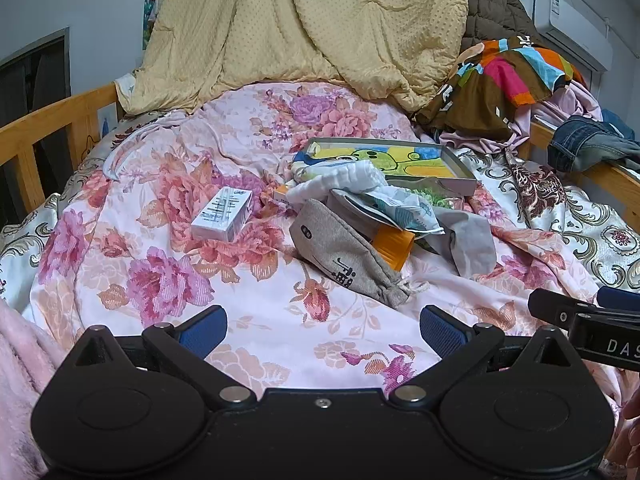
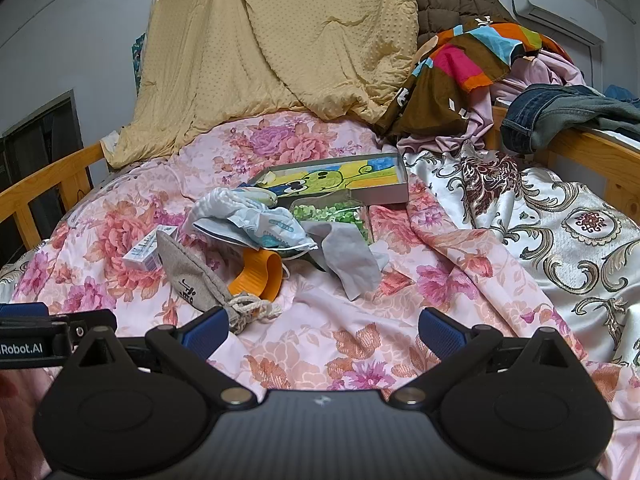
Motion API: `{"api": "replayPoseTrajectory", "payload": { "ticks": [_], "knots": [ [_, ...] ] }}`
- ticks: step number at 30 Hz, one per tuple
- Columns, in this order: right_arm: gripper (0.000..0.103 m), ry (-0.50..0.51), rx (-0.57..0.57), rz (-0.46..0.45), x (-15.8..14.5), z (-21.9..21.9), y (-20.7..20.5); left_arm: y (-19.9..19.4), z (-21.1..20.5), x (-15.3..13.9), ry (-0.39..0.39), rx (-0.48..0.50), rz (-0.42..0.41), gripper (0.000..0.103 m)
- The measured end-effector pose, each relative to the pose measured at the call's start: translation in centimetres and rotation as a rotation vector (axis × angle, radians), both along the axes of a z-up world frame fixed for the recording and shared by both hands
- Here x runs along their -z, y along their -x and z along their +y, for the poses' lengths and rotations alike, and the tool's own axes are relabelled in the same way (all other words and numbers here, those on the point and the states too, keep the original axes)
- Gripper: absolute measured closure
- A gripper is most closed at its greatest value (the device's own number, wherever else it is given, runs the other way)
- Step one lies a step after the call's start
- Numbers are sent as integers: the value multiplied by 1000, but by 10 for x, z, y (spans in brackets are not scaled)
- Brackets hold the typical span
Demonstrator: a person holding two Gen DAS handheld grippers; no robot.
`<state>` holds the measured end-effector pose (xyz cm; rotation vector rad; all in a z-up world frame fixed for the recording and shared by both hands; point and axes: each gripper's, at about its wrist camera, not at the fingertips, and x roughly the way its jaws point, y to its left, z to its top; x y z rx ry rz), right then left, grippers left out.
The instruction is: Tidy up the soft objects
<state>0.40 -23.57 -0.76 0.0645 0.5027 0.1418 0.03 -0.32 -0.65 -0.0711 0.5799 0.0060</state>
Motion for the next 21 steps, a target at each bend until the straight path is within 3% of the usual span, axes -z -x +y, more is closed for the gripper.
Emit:
{"api": "replayPoseTrajectory", "payload": {
  "ticks": [11,17,21],
  "knots": [
    [0,-4,-3,-4,2,0,-11,-2,-3,4,32,-17,29,1],
    [0,58,-70,-27,-1,3,-39,-23,7,1,93,-29,74,1],
    [0,130,-128,-34,2,7,-65,-53,10,1,81,29,132,1]
  ]
}}
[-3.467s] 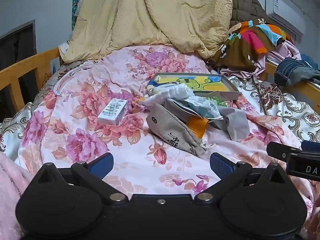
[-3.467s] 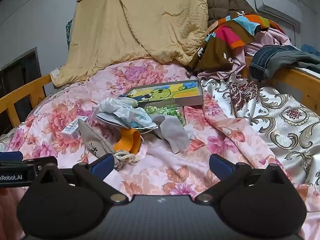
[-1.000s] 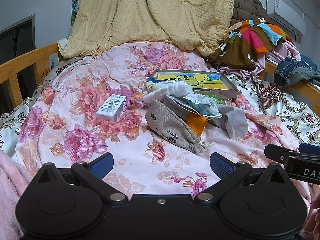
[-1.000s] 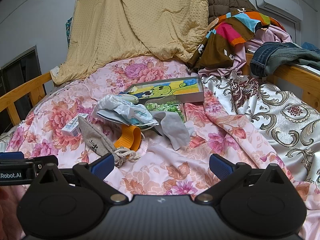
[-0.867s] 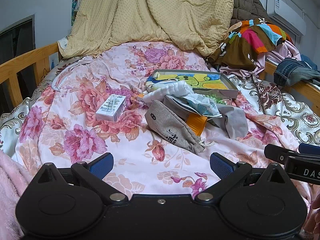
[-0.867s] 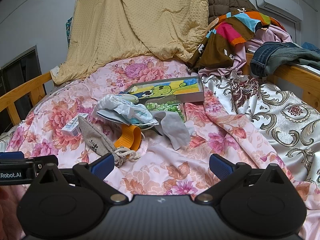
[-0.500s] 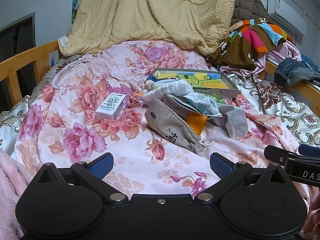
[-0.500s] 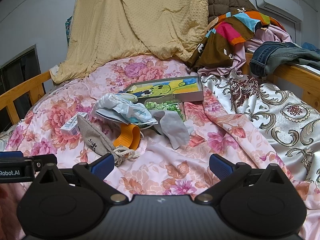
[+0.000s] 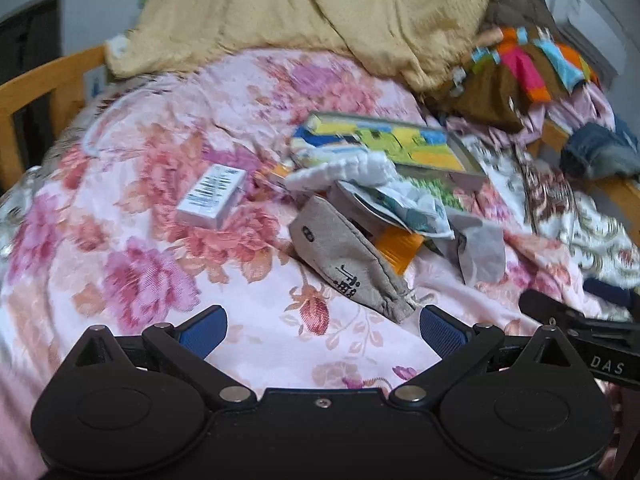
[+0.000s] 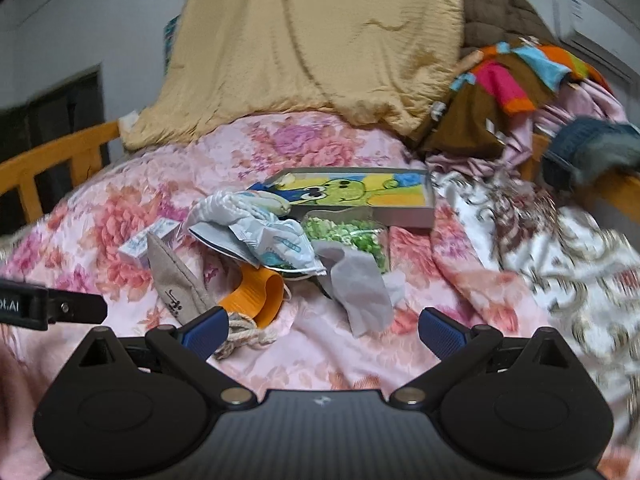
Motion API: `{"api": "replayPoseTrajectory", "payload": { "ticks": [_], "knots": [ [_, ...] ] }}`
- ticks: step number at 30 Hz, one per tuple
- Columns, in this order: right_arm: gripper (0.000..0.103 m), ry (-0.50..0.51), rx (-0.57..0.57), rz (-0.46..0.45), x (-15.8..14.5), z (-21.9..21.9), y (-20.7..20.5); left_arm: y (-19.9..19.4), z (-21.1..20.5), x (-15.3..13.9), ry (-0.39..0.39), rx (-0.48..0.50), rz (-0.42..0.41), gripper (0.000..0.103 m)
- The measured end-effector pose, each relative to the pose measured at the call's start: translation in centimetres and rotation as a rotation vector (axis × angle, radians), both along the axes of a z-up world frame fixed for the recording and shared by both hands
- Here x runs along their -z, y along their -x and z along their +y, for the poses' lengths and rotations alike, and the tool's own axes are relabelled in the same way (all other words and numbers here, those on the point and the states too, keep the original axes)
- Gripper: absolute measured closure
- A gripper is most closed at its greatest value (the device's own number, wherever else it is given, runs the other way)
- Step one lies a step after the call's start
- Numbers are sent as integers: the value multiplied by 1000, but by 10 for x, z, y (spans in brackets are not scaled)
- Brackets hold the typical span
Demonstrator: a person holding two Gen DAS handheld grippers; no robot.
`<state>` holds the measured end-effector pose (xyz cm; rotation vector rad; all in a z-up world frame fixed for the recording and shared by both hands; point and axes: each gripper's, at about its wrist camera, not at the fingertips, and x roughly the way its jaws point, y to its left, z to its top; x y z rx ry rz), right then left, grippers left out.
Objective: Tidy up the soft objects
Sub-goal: 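Grasp the grey canvas pouch with the left gripper while the right gripper grasps the grey cloth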
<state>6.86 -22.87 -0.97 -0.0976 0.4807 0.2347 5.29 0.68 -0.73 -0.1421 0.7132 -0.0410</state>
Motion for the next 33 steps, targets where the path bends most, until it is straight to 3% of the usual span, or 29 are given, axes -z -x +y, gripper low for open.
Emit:
{"api": "replayPoseTrajectory", "payload": {
  "ticks": [4,8,15,25,28,33],
  "knots": [
    [0,71,-23,12,7,-2,-34,-35,1,2,-24,76,38,1],
    [0,125,-55,35,18,-7,-66,-65,1,9,-22,94,58,1],
    [2,136,-152,130,43,-12,-120,-107,7,34,45,12,97,1],
    [20,83,-200,184,71,-23,-159,-138,14,60,146,-32,118,1],
    [26,54,-208,207,75,-26,-168,-141,8,62,131,-3,90,8],
    [52,35,-221,218,76,-26,-169,-143,1,64,135,63,52,30]
  ]
}}
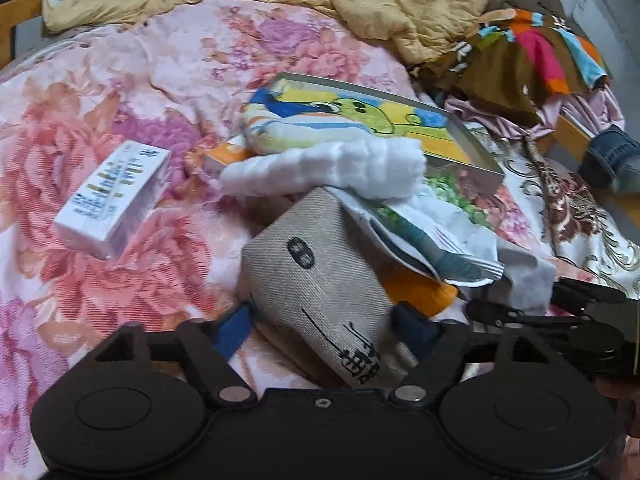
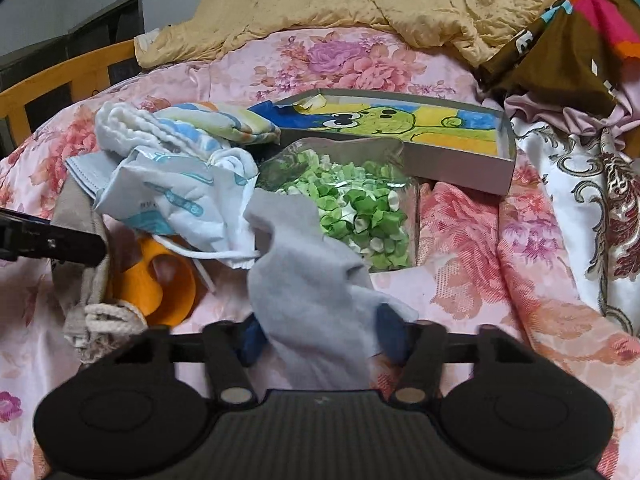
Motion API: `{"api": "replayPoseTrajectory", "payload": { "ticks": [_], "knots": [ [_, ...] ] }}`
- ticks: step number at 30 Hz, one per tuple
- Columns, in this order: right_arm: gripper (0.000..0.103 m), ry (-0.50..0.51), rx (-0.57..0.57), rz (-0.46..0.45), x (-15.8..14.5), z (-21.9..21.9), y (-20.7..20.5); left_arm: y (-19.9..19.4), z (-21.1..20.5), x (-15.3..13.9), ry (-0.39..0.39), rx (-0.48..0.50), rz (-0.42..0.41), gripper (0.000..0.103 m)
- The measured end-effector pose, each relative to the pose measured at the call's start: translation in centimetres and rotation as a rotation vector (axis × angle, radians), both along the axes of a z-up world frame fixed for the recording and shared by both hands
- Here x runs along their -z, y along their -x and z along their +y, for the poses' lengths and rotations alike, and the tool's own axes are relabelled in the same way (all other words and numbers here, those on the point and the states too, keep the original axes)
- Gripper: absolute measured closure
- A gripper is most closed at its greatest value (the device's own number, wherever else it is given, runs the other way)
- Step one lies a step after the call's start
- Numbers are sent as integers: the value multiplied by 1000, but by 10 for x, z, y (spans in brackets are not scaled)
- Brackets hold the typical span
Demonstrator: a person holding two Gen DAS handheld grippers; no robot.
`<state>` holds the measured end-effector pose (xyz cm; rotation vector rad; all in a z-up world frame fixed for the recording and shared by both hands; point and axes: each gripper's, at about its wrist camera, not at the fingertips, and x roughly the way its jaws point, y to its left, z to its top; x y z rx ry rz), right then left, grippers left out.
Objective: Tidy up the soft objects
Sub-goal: 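Grasp the grey canvas pouch with the left gripper while the right gripper grasps the grey cloth, then carry the pouch and cloth onto the frog picture tray and open both grippers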
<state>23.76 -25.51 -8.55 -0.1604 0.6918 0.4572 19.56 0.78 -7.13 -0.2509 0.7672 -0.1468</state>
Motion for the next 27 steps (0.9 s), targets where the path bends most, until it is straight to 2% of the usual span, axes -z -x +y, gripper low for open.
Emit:
{"api": "replayPoseTrajectory", "payload": {
  "ticks": [3,4,8,17,20,27],
  "knots": [
    [69,-7,3,-10,-2,1,3,1,1,0,25,-1,1,46],
    [78,-12,6,-9,-2,1,4,2,2,0,33,-6,4,51],
    [88,-30,24,-19,-7,0,14,5,6,-2,81,-14,5,67],
    [100,60,42,-118,-28,3,46,30,-8,-12,119,48,21,84],
    [100,94,41,-160,-37,8,54,40,-10,-16,134,71,9,86],
    [100,176,-44,-268,-62,28,79,55,-13,-31,182,122,-62,86]
  ]
}}
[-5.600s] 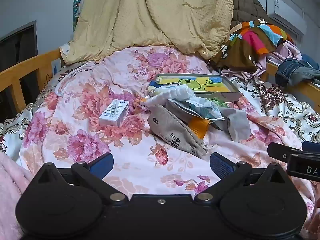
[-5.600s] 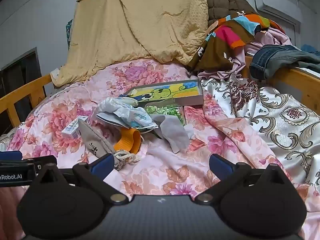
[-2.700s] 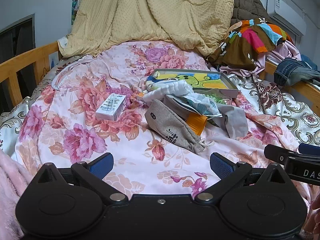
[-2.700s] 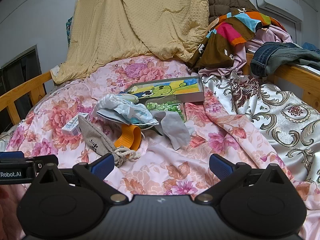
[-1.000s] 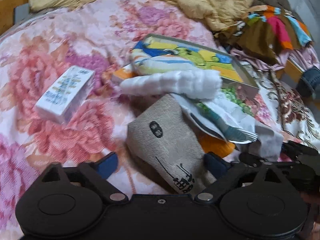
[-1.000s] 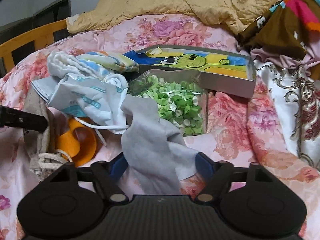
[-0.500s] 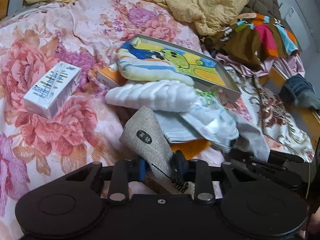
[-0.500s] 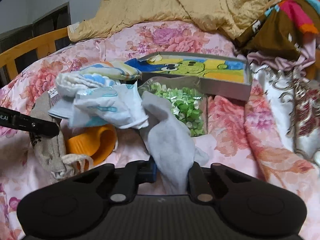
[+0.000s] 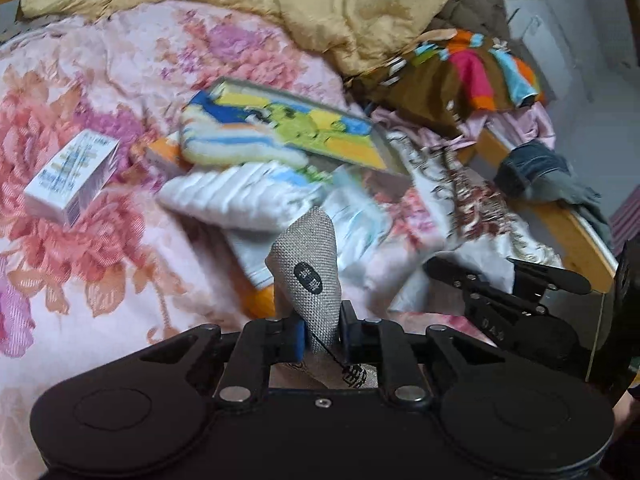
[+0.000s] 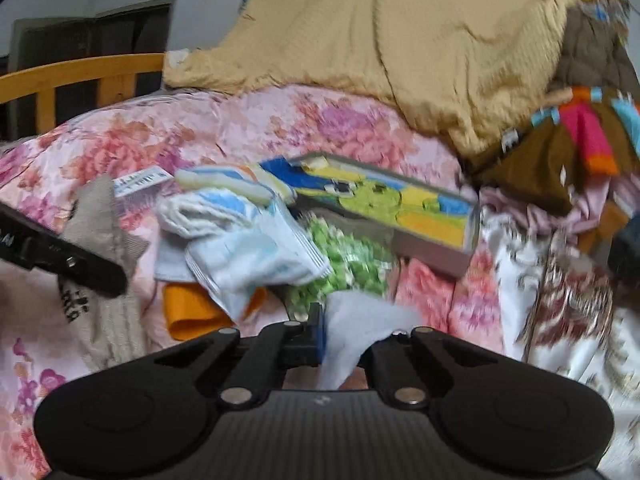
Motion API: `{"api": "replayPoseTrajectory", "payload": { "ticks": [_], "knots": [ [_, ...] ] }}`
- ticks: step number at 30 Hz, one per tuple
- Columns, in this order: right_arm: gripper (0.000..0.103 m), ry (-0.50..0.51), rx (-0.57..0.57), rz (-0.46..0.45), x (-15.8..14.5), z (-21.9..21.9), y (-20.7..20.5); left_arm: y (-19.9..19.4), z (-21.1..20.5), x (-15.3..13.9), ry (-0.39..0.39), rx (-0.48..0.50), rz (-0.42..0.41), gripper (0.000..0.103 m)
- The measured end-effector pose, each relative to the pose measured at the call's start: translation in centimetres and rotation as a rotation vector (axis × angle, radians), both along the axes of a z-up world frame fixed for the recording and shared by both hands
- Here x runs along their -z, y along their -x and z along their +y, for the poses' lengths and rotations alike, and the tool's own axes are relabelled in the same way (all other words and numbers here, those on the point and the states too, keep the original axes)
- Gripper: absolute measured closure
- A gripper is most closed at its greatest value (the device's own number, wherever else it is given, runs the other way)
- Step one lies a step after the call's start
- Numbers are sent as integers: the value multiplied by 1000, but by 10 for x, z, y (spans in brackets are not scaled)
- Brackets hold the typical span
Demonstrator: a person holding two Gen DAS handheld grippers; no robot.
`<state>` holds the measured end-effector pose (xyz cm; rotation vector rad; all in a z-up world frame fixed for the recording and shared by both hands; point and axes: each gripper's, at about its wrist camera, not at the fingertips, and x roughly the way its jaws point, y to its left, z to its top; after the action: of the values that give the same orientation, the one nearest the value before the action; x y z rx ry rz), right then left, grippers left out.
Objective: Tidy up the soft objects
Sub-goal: 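Carry the pouch and cloth onto the frog picture tray and open both grippers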
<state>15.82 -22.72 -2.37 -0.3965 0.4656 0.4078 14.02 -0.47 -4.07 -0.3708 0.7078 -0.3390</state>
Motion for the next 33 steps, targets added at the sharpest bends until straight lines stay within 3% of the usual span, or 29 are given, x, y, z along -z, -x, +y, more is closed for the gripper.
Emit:
{"api": "replayPoseTrajectory", "payload": {
  "ticks": [2,9,18,25,33],
  "knots": [
    [100,38,-30,-30,-8,7,5,0,0,-8,17,7,-14,86],
    [100,20,-59,-85,-47,12,-8,-15,-6,-43,80,67,-66,86],
    [100,-19,-38,-87,-88,4,-89,-95,-7,-82,74,39,-197,86],
    [100,-88,46,-89,-79,0,-177,-196,-3,-73,138,-49,-216,86],
    [100,-166,140,-64,-45,-2,-263,-284,-2,-48,134,-148,-220,86]
  ]
}}
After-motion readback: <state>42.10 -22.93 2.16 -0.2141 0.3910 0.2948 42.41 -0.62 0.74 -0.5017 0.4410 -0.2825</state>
